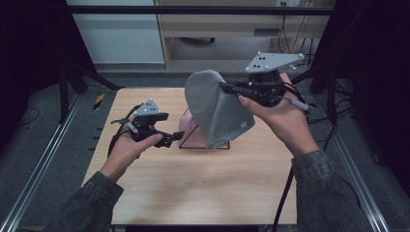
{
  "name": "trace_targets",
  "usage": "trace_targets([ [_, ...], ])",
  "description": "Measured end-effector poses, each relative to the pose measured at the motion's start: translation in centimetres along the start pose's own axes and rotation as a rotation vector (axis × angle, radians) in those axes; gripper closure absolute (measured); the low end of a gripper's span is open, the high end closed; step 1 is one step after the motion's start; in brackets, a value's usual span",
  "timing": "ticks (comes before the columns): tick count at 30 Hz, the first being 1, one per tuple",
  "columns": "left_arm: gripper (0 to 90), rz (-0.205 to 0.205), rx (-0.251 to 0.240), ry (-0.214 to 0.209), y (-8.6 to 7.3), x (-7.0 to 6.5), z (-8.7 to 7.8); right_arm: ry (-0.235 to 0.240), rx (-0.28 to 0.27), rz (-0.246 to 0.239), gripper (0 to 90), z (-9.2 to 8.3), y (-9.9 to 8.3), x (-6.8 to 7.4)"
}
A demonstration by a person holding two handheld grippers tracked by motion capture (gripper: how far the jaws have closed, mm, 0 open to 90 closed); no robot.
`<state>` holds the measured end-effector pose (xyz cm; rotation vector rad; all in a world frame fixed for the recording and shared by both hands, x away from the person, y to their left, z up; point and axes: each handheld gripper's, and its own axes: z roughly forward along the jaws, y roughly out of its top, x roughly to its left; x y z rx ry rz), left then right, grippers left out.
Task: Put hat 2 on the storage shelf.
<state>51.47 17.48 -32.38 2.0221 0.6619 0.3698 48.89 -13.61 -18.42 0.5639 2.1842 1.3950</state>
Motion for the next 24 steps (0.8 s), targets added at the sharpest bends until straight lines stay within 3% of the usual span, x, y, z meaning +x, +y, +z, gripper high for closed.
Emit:
trace_targets([
  [16,17.0,0.019,-0.007,0.018,3.0,1.1,0.6,-0.03,-0.026,0.015,86.3,1.6,2.2,-1.5],
  [20,23.0,-0.01,-0.032,-0.014,3.6,1.4,1.0,-0.042,-0.016,0.018,86.3,1.8,2.5,-2.1],
  [24,24.3,0.003,-0.026,-0.011,4.1,1.5,1.7,-0.06,-0.012,0.025,86.3,2.0,2.7,-2.7],
])
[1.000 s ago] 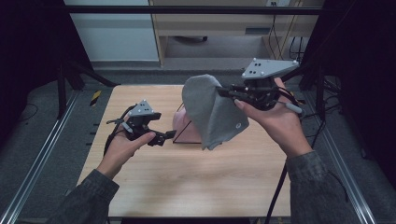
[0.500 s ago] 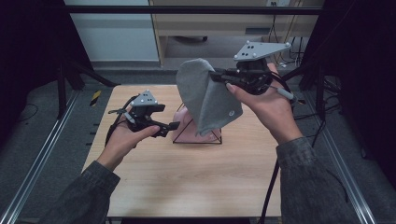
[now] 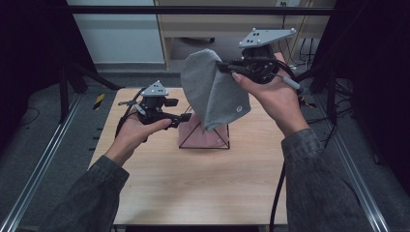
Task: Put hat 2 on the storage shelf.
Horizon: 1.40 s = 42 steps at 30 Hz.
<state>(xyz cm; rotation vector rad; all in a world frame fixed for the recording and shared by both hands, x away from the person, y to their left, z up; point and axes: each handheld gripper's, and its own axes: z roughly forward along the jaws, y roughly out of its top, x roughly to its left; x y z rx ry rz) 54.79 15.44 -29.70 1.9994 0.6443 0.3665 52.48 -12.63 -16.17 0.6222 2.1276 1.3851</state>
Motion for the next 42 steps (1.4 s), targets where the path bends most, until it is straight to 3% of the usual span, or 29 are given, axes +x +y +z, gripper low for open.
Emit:
trace_targets([
  [7,24.3,-0.01,-0.021,0.005,1.0,0.4,1.3,-0.003,-0.029,0.02,86.3,0.1,0.9,-0.5],
  [14,26.2,-0.016,-0.045,-0.001,1.9,0.6,2.6,0.011,-0.052,0.011,86.3,0.0,2.0,0.0],
  [15,34.1,-0.009,-0.05,-0.005,2.0,0.6,2.7,0.011,-0.054,0.005,86.3,0.0,2.1,0.1],
  [18,40.5,-0.005,-0.052,-0.008,2.1,0.6,3.2,0.01,-0.055,0.006,86.3,0.0,2.1,0.1],
  [23,71.1,-0.029,-0.072,-0.008,2.3,0.9,3.5,-0.002,-0.048,0.02,86.3,-0.1,1.4,-0.2],
  [25,82.5,-0.042,-0.087,-0.03,2.5,1.0,3.2,-0.009,-0.043,0.033,86.3,-0.1,0.9,-0.5],
  [27,87.0,-0.033,-0.082,-0.023,2.7,0.9,2.9,-0.018,-0.043,0.044,86.3,-0.1,0.4,-0.9],
  [29,87.6,-0.008,-0.075,-0.001,3.0,0.9,2.4,-0.029,-0.052,0.064,86.3,-0.3,-0.1,-1.4],
  [42,87.7,0.028,-0.068,0.1,5.7,1.5,-1.5,-0.108,-0.063,0.114,86.2,-0.6,-1.3,-4.1],
])
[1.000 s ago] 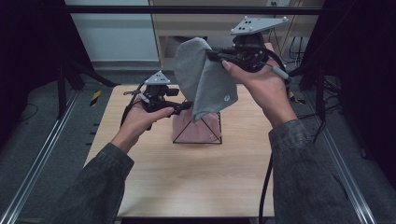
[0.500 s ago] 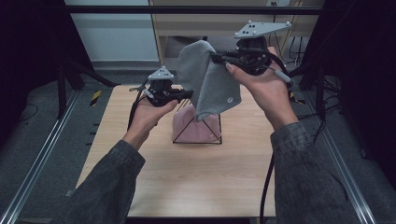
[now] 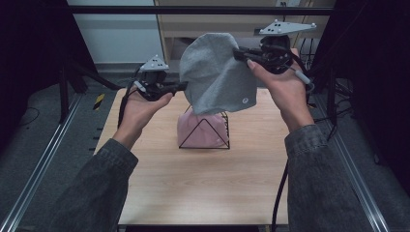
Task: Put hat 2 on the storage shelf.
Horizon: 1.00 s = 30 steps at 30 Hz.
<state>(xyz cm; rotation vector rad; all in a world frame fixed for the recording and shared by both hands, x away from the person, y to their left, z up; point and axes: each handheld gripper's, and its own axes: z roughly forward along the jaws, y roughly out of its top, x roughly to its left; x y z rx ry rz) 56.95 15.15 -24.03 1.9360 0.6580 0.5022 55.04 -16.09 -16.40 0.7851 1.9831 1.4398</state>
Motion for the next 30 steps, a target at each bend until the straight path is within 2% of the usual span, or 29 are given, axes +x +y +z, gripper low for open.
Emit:
trace_targets([
  [4,87.9,0.002,-0.009,0.018,0.9,0.7,-0.2,-0.021,0.004,0.005,86.2,0.5,-0.4,-0.4],
  [11,88.0,0.005,-0.026,0.052,1.7,1.3,0.1,-0.039,-0.027,0.016,86.2,1.3,-0.7,-1.1],
  [16,88.0,0.002,-0.038,0.07,1.8,1.8,0.6,-0.057,-0.039,0.035,86.2,1.8,-1.2,-2.0],
  [18,88.0,0.014,-0.04,0.083,1.9,2.1,0.8,-0.062,-0.045,0.038,86.2,2.1,-1.5,-2.3],
  [22,88.0,0.001,-0.057,0.094,1.8,2.6,1.2,-0.067,-0.049,0.04,86.2,2.9,-1.7,-2.7],
  [27,88.0,0.016,-0.035,0.109,1.5,3.1,1.4,-0.063,-0.067,0.044,86.2,3.8,-2.0,-3.0],
  [30,88.0,0.008,-0.045,0.12,1.4,3.5,1.5,-0.063,-0.07,0.039,86.2,4.4,-2.2,-3.0],
])
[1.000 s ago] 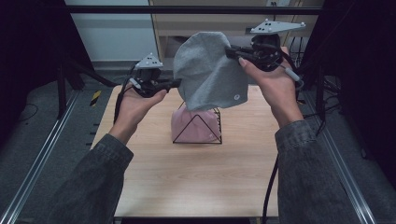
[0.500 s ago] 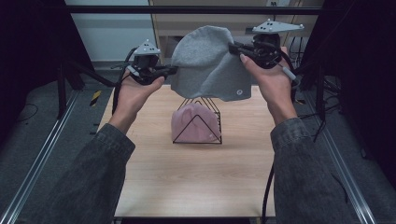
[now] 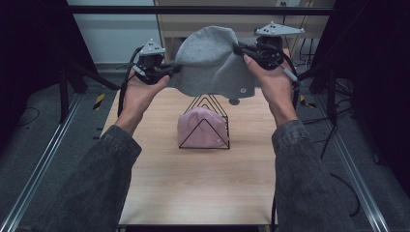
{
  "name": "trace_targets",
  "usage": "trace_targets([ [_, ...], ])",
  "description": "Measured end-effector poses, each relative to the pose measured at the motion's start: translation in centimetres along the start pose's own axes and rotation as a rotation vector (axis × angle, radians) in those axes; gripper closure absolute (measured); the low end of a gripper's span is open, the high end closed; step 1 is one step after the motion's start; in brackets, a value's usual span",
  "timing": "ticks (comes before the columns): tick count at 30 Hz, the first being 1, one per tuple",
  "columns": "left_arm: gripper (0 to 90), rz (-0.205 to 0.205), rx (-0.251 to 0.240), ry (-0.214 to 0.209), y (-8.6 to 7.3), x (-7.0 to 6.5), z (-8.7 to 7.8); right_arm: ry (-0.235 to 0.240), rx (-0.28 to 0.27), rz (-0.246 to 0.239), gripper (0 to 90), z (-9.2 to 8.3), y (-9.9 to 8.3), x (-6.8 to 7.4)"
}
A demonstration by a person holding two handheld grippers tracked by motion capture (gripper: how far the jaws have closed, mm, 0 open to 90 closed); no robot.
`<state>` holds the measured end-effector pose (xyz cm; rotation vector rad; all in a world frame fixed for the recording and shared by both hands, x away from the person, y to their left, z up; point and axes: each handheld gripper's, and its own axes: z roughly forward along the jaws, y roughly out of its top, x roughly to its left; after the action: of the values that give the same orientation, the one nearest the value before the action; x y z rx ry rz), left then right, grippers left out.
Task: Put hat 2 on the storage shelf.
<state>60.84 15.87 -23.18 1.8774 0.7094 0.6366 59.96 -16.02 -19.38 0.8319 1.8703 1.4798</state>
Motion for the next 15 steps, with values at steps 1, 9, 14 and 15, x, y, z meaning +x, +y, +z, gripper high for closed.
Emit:
trace_targets([
  [1,88.0,-0.001,0.004,0.001,-0.1,0.2,0.1,0.001,0.002,0.004,86.2,0.2,-0.1,0.0],
  [9,88.0,-0.007,0.022,-0.005,-1.4,0.7,0.6,0.013,0.03,0.002,86.1,2.1,-1.3,0.0],
  [14,88.0,-0.029,0.023,-0.001,-2.3,0.9,0.9,0.021,0.046,0.004,86.1,2.7,-2.4,-0.1],
  [15,88.0,-0.032,0.024,-0.002,-2.5,1.0,1.0,0.02,0.047,0.006,86.1,2.7,-2.5,-0.2],
])
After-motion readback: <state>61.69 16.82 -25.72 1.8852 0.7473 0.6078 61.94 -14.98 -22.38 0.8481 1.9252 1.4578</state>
